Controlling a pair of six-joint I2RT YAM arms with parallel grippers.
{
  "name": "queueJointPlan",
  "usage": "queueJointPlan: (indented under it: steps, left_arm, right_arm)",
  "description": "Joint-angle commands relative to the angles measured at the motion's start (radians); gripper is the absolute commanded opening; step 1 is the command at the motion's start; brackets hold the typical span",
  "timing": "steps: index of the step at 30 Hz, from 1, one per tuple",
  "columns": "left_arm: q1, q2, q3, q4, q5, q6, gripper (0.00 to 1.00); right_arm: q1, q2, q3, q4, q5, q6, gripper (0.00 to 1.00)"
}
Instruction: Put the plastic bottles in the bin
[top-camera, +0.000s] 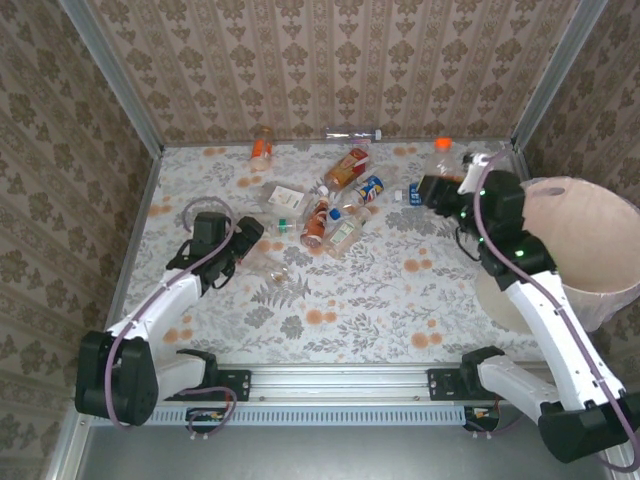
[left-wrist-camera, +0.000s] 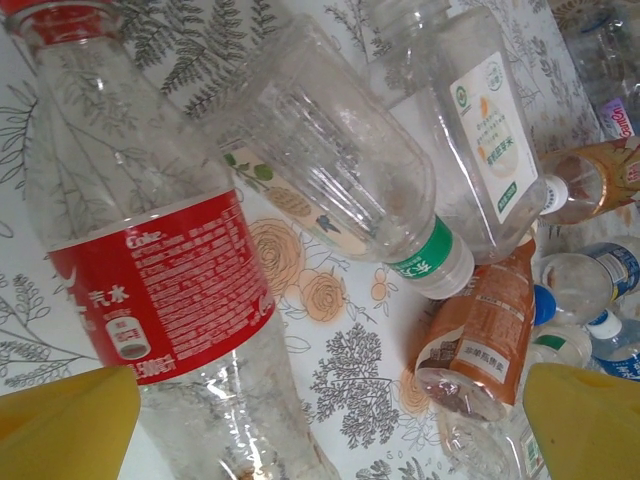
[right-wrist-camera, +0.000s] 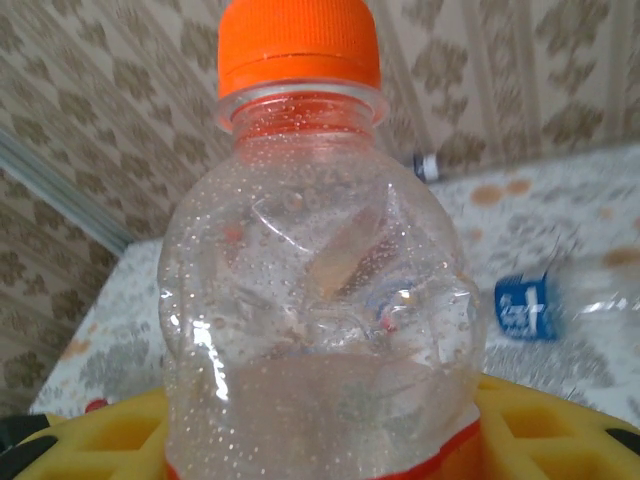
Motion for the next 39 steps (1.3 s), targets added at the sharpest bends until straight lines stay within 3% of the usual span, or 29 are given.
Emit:
queueJointPlan:
  steps: [1,9,16,20,27,31,39]
  left_arm:
    - [-0.008,0.014,0.033,0.021,-0.035,0.008,1.00]
    - [-0.012,0.082,0.090,0.016,-0.019,0.005,1.00]
    - [-0.018,0.131,0.151,0.004,-0.006,-0.018,1.00]
    - [-0.020,0.150,0.197,-0.030,0.001,-0.005,1.00]
    - [-0.022,0.147,0.242,-0.075,-0.006,0.005,1.00]
    - [-0.027,0.147,0.247,-0.085,-0.009,0.005,1.00]
    - [-0.030,0.144,0.232,-0.086,-0.016,0.005,1.00]
  right_arm:
    - [-0.075,-0.003,0.104,-0.183,-0.055,-0.118,0.46]
    - [-0.356,-0.051,0.216,-0.322,-0.094,-0.137,0.46]
    - [-0.529,-0.088,0.226,-0.441,0.177,-0.179,0.47]
    - [-0.588,-0.067,0.244,-0.514,0.231,-0.225,0.47]
    - [-0.708,0.008,0.232,-0.626,0.488,-0.289,0.47]
    - [-0.793,0.035,0.191,-0.597,0.503,-0.304,0.49]
    - [-0.809,0.039,0.113,-0.499,0.596,-0.300,0.56]
